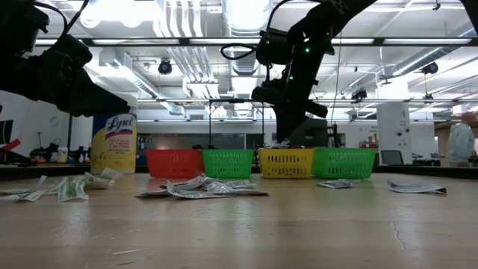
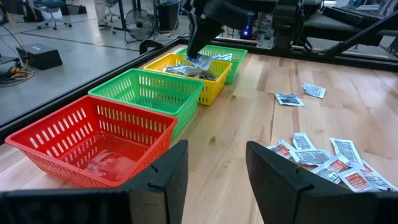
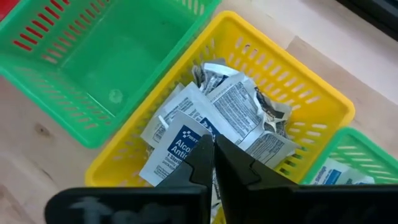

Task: Pick & Place First Aid Supplies
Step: Put the blue alcohol pad into the yellow bin

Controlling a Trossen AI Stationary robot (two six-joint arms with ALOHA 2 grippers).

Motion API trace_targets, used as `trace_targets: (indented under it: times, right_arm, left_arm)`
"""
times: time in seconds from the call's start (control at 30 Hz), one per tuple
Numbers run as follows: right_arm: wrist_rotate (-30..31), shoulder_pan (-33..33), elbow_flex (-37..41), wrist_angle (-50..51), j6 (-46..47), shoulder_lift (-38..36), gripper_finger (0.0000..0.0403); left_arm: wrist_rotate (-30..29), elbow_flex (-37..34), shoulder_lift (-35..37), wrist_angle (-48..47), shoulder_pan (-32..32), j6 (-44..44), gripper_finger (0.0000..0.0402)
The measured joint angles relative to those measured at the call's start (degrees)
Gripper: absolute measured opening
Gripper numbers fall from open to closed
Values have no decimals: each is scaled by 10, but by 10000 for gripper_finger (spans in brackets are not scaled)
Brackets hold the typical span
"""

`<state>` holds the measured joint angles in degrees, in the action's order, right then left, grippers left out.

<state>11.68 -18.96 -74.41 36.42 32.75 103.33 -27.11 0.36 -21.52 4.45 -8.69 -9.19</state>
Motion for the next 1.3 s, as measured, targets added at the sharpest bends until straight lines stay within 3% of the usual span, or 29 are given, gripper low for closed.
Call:
trace_targets:
  times: [0.57, 0.73, 1.0, 1.3]
  right_arm:
    - [-11, -2, -10, -2, -32, -1, 146]
    - [-31, 1, -46, 27, -34, -1, 153]
    - [-167, 40, -85, 125, -32, -5, 143]
    - [-178, 146, -87, 223, 1, -6, 129]
  left_arm:
    - [0, 0, 0, 0, 0, 0, 158]
    - [0, 0, 0, 0, 0, 0, 158]
    - [0, 0, 0, 0, 0, 0, 158]
    - [0, 0, 0, -1, 0, 3, 158]
